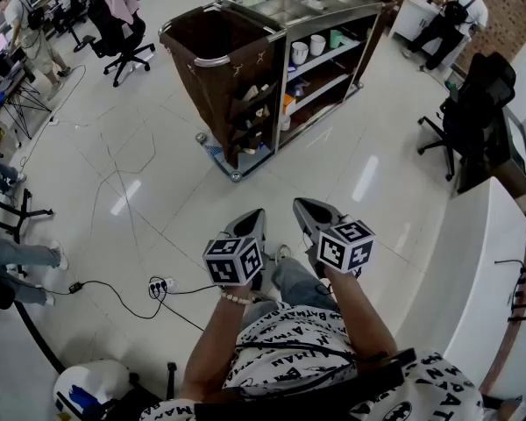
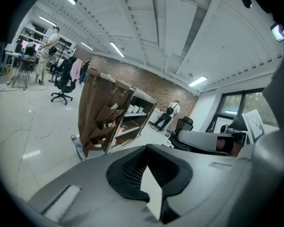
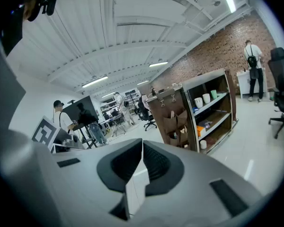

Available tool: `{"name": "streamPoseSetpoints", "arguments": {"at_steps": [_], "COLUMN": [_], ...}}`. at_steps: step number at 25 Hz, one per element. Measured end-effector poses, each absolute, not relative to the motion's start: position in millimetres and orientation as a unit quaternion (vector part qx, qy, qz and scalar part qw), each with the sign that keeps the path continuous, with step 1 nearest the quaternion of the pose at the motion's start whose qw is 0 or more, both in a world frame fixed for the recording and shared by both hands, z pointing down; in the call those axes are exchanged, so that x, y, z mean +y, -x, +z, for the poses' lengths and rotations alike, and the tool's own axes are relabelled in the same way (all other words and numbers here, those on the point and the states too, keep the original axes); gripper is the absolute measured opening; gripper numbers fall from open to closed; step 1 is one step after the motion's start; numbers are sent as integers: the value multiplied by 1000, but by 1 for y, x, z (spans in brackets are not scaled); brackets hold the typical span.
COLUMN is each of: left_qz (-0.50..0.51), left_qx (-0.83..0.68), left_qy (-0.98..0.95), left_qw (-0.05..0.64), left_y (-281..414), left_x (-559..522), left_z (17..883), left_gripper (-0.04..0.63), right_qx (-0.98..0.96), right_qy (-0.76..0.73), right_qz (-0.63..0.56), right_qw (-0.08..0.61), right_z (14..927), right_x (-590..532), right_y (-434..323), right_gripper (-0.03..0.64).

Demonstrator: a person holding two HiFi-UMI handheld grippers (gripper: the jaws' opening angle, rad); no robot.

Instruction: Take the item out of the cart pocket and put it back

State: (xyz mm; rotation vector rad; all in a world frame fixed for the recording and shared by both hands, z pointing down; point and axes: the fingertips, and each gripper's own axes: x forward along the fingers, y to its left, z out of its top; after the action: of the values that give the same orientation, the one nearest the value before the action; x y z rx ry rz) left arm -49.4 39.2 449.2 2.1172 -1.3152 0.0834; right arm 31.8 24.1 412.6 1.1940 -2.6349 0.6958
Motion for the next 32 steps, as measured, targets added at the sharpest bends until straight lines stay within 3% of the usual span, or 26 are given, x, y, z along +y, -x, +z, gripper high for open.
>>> {"name": "streamPoseSetpoints", "arguments": {"at_steps": [14,15,16,17,29,32], "left_qz": [59,62,66,71,139,153], "left_qx": [-506,-509,-512,-516,-556,-565], "left_qy": [-797,-795,-791,-787,-737,-721], "left_qw": [324,326,328,332,357,372], "left_y": [32,30,30,30,38,49], "left_x": [-84,-98,-113,-129,-272,-295], "left_z": [487,495,503,513,655,695], "left_gripper": [3,3,3,3,3,3], "right_qx": [-874,-873,-872,-870,-854,-848], "right_qy": [-393,-390,-387,-386,-392,-384], "right_qz": [254,257,262,267,279,298], "right_qw": [131,138,145,150,199,213], "right_z": [486,495,505,516,679,722], "right_x": [-115,-131,-149,-166,-342,-366], "right_y": [-37,-37,-36,-36,-23,-12], "right_gripper": [26,52,136,150,156,210]}}
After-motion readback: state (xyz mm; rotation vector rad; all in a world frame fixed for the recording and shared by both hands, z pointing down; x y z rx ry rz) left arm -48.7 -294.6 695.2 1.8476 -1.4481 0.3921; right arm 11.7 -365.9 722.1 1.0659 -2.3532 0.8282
